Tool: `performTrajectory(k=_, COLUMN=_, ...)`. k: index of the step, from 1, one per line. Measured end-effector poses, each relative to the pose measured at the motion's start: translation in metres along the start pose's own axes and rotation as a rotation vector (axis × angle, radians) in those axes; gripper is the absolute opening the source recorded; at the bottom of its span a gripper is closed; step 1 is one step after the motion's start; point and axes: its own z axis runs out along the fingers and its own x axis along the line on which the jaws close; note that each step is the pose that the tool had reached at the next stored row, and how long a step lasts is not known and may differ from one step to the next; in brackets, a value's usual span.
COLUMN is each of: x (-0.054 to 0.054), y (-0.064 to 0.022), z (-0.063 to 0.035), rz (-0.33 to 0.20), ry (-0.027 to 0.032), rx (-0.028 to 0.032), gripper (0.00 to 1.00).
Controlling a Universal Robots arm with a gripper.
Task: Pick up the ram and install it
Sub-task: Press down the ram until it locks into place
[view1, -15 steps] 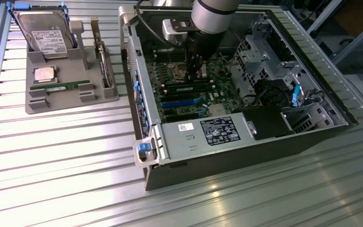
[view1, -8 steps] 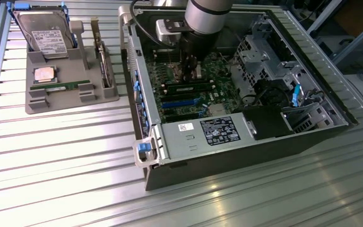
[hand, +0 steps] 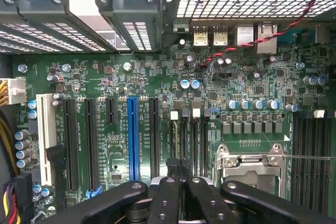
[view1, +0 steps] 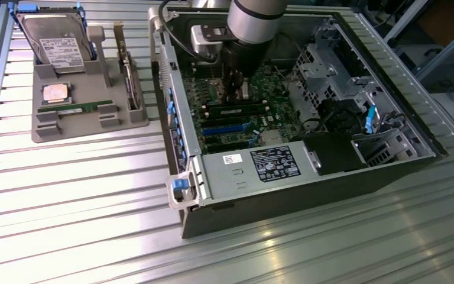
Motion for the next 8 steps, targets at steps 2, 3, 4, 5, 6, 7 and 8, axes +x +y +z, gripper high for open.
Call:
performTrajectory(k=2, x=0.0000, y=0.0006, z=0.0015, rz=0.000, ry=-0.0001, rx=0.0001, gripper=0.11)
performTrajectory(k=3, x=0.0001, y=0.0008, z=0.0019, rz=0.000, ry=0.0000, rx=0.0000, gripper=0.11)
performTrajectory(k=4, x=0.0001, y=0.0009, z=0.0021, rz=0.000, ry=0.0000, rx=0.0000, gripper=0.11)
performTrajectory(k=5, x=0.0002, y=0.0012, z=0.0027, rz=0.000, ry=-0.0001, rx=0.0001, gripper=0.11)
performTrajectory(k=6, x=0.0006, y=0.0024, z=0.0037, rz=0.000, ry=-0.0002, rx=0.0001, gripper=0.11)
performTrajectory(k=7, x=0.0011, y=0.0037, z=0.0045, rz=0.000, ry=-0.0002, rx=0.0002, gripper=0.11)
performTrajectory(k=8, x=0.0013, y=0.0040, z=0.0048, rz=0.000, ry=0.0000, rx=0.0000, gripper=0.11)
